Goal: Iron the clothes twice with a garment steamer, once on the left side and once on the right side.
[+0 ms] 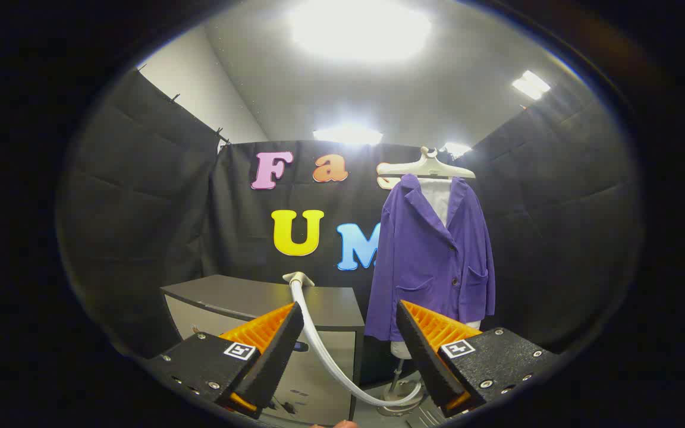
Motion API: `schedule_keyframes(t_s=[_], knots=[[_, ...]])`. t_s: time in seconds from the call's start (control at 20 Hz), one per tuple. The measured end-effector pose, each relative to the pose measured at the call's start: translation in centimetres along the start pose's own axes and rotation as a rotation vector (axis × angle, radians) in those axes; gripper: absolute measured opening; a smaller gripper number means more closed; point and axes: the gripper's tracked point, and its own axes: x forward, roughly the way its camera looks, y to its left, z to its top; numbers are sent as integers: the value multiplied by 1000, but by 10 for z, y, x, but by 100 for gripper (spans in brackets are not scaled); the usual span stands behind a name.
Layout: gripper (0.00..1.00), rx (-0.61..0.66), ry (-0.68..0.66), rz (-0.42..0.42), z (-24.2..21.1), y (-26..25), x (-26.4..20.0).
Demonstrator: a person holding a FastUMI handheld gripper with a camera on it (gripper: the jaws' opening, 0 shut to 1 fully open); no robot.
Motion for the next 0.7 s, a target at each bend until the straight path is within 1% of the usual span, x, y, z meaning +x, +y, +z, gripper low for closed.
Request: schedule_keyframes(t_s=[0.35,0.7], knots=[[96,9,-1,4,5,-11,2],[96,-23,16,5,1,-24,7]])
